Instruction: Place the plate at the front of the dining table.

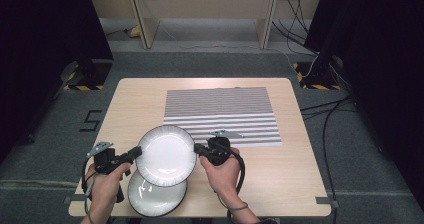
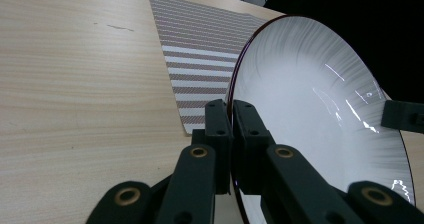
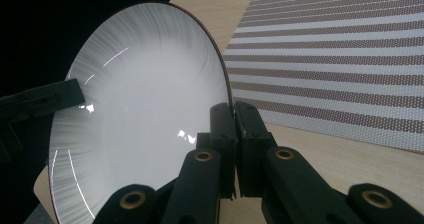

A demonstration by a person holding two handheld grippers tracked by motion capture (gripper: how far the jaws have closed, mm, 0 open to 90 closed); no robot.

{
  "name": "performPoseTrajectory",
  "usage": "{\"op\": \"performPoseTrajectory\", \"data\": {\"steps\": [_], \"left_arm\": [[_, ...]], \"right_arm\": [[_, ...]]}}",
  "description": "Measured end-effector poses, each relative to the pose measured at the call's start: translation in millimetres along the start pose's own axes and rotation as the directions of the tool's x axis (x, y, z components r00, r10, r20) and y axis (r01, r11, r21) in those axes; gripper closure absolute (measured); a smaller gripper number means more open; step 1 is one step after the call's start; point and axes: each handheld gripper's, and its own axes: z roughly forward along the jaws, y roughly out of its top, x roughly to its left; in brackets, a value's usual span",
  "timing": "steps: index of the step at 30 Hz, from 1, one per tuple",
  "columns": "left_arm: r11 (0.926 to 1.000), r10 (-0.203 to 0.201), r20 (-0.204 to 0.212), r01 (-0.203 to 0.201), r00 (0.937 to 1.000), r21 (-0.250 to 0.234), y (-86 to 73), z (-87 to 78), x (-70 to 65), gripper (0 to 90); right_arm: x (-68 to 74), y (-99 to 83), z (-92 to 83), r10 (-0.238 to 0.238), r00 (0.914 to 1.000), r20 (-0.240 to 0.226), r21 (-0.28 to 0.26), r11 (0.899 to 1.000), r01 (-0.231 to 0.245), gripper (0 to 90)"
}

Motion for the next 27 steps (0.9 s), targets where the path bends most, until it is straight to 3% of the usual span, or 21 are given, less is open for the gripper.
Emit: {"op": "performPoseTrajectory", "data": {"steps": [27], "left_arm": [[0.9999, 0.009, 0.002, -0.009, 1.0000, -0.011, 8.0, 6.5, -3.3, 85.9]], "right_arm": [[-3.8, 3.9, -3.6, 0.015, 0.9999, -0.003, -0.032, 0.999, -0.015, 87.9]]}}
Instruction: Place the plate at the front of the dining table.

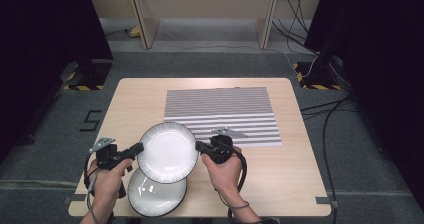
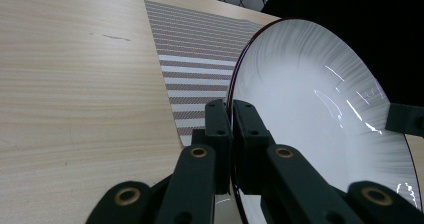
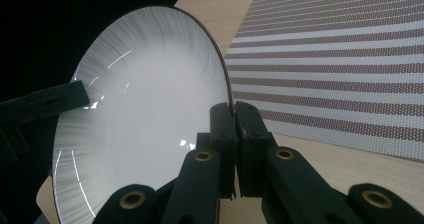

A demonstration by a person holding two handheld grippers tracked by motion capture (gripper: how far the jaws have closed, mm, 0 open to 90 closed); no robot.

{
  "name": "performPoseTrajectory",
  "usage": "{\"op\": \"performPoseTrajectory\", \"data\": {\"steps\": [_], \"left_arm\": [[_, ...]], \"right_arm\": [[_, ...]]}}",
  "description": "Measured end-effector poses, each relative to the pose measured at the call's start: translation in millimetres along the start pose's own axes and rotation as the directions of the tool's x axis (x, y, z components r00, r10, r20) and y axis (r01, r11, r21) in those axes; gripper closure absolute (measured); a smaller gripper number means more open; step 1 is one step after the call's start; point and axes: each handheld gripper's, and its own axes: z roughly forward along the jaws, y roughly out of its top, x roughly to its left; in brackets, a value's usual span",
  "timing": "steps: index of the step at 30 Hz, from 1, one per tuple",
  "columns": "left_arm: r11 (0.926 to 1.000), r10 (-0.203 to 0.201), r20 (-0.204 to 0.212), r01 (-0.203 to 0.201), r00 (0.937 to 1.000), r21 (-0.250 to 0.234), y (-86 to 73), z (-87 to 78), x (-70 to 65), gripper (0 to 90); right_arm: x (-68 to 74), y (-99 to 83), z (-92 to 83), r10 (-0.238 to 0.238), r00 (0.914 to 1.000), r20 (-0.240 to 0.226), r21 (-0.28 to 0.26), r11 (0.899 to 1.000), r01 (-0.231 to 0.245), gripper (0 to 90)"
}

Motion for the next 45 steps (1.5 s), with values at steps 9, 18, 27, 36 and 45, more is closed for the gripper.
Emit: {"op": "performPoseTrajectory", "data": {"steps": [9, 18, 27, 36, 45], "left_arm": [[1.0000, 0.002, 0.003, -0.002, 1.0000, -0.003, 1.9, 1.6, -2.2, 85.9], [0.9999, 0.011, 0.005, -0.011, 0.9999, -0.011, 5.4, 2.7, -4.0, 85.9], [0.9998, 0.016, 0.009, -0.016, 0.9998, -0.010, 8.6, 5.6, -4.9, 85.9], [0.9999, 0.009, 0.013, -0.009, 0.9999, -0.015, 12.5, 7.8, -5.1, 85.9], [0.9997, 0.018, 0.013, -0.018, 0.9997, -0.017, 16.4, 10.0, -7.7, 85.9]], "right_arm": [[-1.6, 0.9, -2.3, -0.001, 1.0000, 0.000, -0.008, 1.000, 0.001, 87.9], [-1.7, 2.7, -3.4, -0.002, 1.0000, 0.001, -0.023, 1.000, 0.002, 87.9], [-3.0, 5.0, -4.8, -0.003, 1.0000, 0.008, -0.033, 0.999, 0.003, 87.9], [-2.6, 8.3, -6.1, -0.001, 1.0000, 0.007, -0.040, 0.999, 0.001, 87.8], [-4.3, 10.7, -7.2, 0.005, 0.9999, 0.010, -0.050, 0.999, -0.004, 87.9]]}}
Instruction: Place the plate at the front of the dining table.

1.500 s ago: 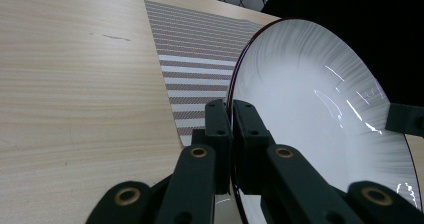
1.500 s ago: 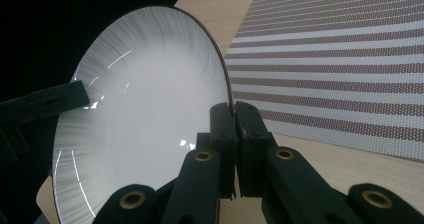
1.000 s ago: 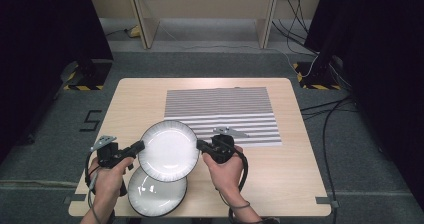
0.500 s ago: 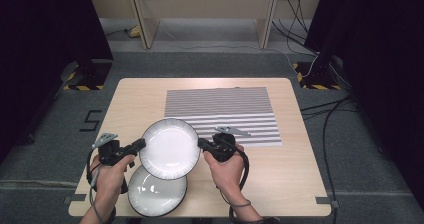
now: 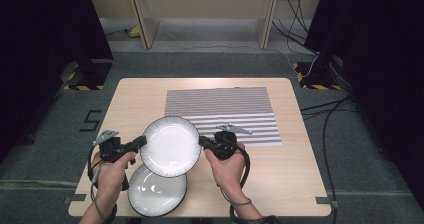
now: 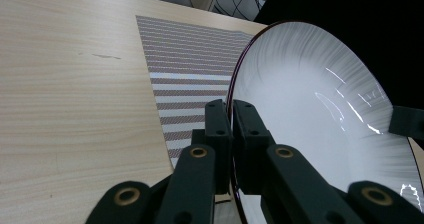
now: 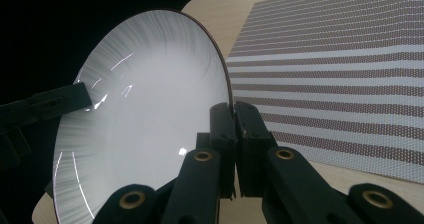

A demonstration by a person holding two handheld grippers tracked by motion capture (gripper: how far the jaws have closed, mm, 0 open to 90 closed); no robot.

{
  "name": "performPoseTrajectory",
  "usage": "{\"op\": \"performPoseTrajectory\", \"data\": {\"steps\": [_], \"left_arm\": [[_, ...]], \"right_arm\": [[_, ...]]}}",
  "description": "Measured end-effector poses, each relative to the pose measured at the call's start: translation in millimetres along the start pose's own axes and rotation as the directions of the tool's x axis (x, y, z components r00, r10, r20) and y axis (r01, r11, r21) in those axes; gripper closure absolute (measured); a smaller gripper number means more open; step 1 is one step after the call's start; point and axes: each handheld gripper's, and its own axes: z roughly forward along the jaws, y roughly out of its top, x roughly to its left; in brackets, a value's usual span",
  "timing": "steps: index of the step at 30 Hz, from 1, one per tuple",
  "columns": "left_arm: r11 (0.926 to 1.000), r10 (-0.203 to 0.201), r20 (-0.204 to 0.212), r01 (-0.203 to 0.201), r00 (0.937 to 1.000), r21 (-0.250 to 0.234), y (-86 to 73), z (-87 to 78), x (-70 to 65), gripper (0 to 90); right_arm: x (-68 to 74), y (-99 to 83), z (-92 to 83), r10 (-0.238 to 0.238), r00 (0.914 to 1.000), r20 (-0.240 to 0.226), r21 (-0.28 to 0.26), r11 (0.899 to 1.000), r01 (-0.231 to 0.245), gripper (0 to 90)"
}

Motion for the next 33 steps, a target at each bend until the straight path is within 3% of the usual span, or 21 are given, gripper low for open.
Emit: {"op": "performPoseTrajectory", "data": {"steps": [33], "left_arm": [[0.9999, 0.015, 0.010, -0.015, 0.9998, 0.001, 9.9, 15.7, -13.7, 85.6]], "right_arm": [[-10.7, 7.1, -10.5, 0.014, 0.9996, 0.024, -0.021, 1.000, -0.013, 87.8]]}}
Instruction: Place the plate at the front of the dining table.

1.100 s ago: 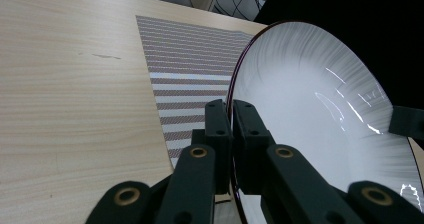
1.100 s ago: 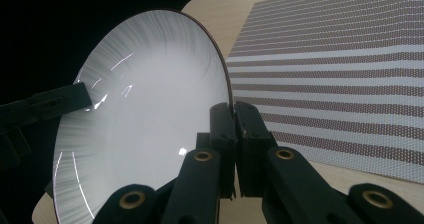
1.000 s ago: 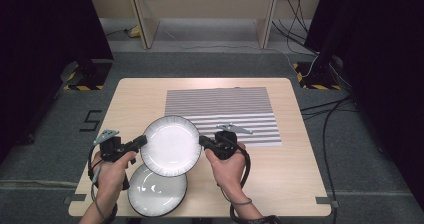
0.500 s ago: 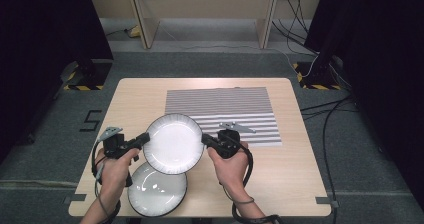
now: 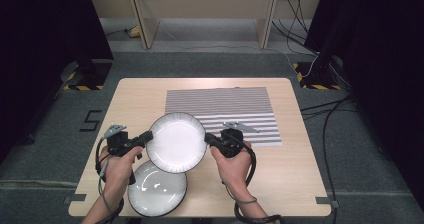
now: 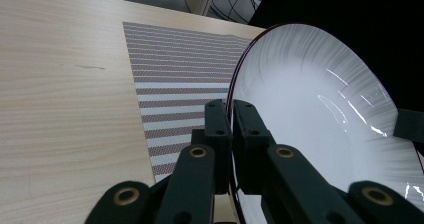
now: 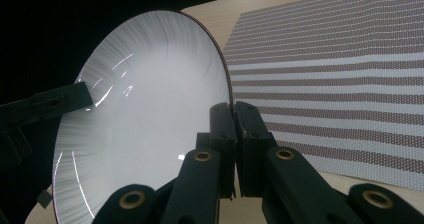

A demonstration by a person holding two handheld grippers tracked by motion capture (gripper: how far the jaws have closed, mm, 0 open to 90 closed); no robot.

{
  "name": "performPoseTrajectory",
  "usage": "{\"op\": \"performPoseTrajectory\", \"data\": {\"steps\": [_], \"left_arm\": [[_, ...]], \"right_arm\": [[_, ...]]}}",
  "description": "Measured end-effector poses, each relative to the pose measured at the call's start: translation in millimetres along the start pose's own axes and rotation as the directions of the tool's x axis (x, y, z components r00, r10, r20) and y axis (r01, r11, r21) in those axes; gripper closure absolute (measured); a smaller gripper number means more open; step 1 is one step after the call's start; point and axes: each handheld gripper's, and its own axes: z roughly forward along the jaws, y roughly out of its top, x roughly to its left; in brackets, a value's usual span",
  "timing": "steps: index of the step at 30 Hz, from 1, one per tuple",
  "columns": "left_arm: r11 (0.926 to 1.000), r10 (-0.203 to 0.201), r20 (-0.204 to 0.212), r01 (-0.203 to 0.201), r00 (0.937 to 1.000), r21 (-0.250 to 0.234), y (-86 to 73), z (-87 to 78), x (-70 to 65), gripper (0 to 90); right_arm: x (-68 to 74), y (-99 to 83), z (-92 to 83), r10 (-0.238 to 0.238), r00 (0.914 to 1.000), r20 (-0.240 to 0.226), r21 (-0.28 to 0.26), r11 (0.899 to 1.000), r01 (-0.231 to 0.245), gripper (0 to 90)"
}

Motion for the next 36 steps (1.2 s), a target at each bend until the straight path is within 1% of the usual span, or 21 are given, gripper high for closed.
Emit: {"op": "performPoseTrajectory", "data": {"steps": [9, 15, 21, 36], "left_arm": [[1.0000, 0.002, 0.004, -0.002, 1.0000, 0.000, 2.6, 5.1, -5.0, 85.6], [0.9999, 0.009, 0.004, -0.009, 0.9999, -0.005, 4.5, 7.2, -8.0, 85.7], [1.0000, 0.005, 0.005, -0.005, 1.0000, -0.006, 5.4, 9.7, -9.3, 85.6], [0.9999, 0.010, 0.012, -0.010, 0.9999, -0.005, 9.0, 16.5, -15.0, 85.7]], "right_arm": [[-4.2, 2.6, -3.2, 0.003, 0.9999, 0.012, -0.010, 1.000, -0.003, 87.9], [-6.8, 3.9, -4.7, 0.010, 0.9999, 0.013, -0.014, 1.000, -0.010, 87.9], [-8.7, 5.4, -5.6, 0.010, 0.9998, 0.017, -0.018, 1.000, -0.010, 87.8], [-14.3, 8.5, -9.0, 0.020, 0.9995, 0.025, -0.028, 0.999, -0.019, 87.9]]}}
